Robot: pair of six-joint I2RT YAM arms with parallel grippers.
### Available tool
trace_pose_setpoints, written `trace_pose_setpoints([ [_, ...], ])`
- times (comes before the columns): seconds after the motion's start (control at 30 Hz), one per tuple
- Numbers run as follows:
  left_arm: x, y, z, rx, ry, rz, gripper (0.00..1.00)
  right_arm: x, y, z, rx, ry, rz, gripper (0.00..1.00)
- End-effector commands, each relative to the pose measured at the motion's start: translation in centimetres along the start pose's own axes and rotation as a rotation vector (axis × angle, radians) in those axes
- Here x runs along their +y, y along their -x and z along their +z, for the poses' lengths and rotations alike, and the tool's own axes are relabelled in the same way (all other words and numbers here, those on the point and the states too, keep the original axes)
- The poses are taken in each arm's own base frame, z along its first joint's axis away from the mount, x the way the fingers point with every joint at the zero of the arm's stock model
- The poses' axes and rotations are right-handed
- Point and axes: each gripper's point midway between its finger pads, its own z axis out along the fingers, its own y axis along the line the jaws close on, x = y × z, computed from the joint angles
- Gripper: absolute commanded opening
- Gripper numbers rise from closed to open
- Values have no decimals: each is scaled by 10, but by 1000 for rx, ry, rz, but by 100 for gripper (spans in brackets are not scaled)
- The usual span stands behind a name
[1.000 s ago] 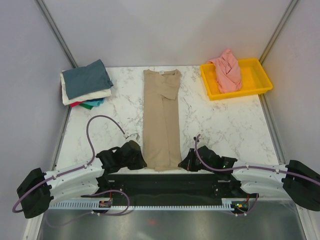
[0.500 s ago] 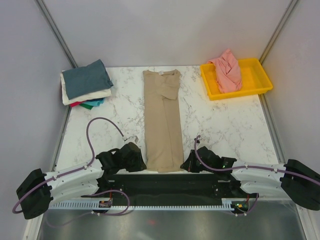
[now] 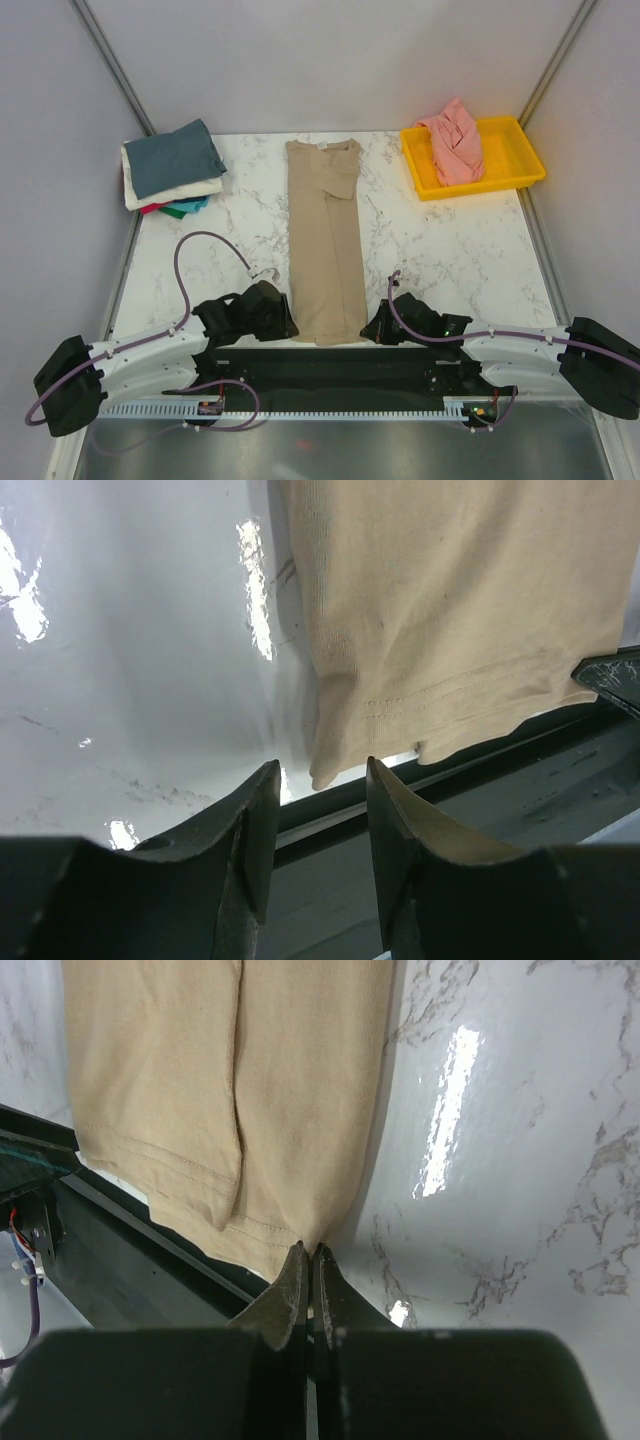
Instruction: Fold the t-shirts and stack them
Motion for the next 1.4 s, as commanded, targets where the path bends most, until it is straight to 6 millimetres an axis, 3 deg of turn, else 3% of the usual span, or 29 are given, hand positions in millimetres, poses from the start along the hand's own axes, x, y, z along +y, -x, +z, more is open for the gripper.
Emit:
trace_pose_setpoints([
  [0.0,-15,19,0,-54,-16,26,47,-14,-5,1,5,-39,-16,0],
  [0.17,-11,16,18,-19,40,33,44,-15,-6,2,8,-39,-20,0],
  [0.27,-6,9,24,11,62,16,29,-15,-6,1,7,-38,-21,0],
  [0.3,-4,6,25,21,64,13,16,-14,-6,1,5,-34,-20,0],
  [0.37,-3,5,24,17,60,13,5,-13,-5,1,5,-28,-23,0],
  [0.57,-13,9,-7,1,19,-41,2,2,3,-10,8,-33,-38,0],
  [0.6,-14,9,-12,3,20,-57,2,19,13,-16,-19,-1,-40,0],
  [0.67,-24,17,-25,-17,-7,-69,2,22,21,-24,-35,-29,-55,0],
  [0.7,-21,16,-30,-10,12,-67,2,39,33,-31,-62,0,-56,0],
  [0.77,-34,32,-46,-53,-8,-58,2,47,42,-38,-77,-14,-70,0],
  [0.8,-33,35,-52,-56,16,-38,2,64,58,-44,-115,2,-83,0],
  [0.83,-48,50,-65,-90,-10,-30,2,65,63,-47,-122,-23,-95,0],
  [0.87,-49,59,-68,-114,16,-6,2,69,70,-49,-139,-40,-111,0],
  [0.9,-49,64,-74,-122,34,6,3,80,89,-52,-191,-61,-131,0],
  [0.93,-62,81,-84,-159,18,11,4,80,95,-54,-198,-89,-150,0],
  [1.0,-64,98,-86,-183,55,45,5,93,121,-56,-245,-117,-155,0],
  [1.03,-70,118,-93,-219,50,31,5,95,130,-56,-250,-127,-183,0],
  [1.17,-73,159,-95,-247,72,66,5,108,187,-53,-314,-161,-204,0],
  [1.37,-69,220,-75,-253,105,70,6,106,247,-33,-324,-205,-251,0],
])
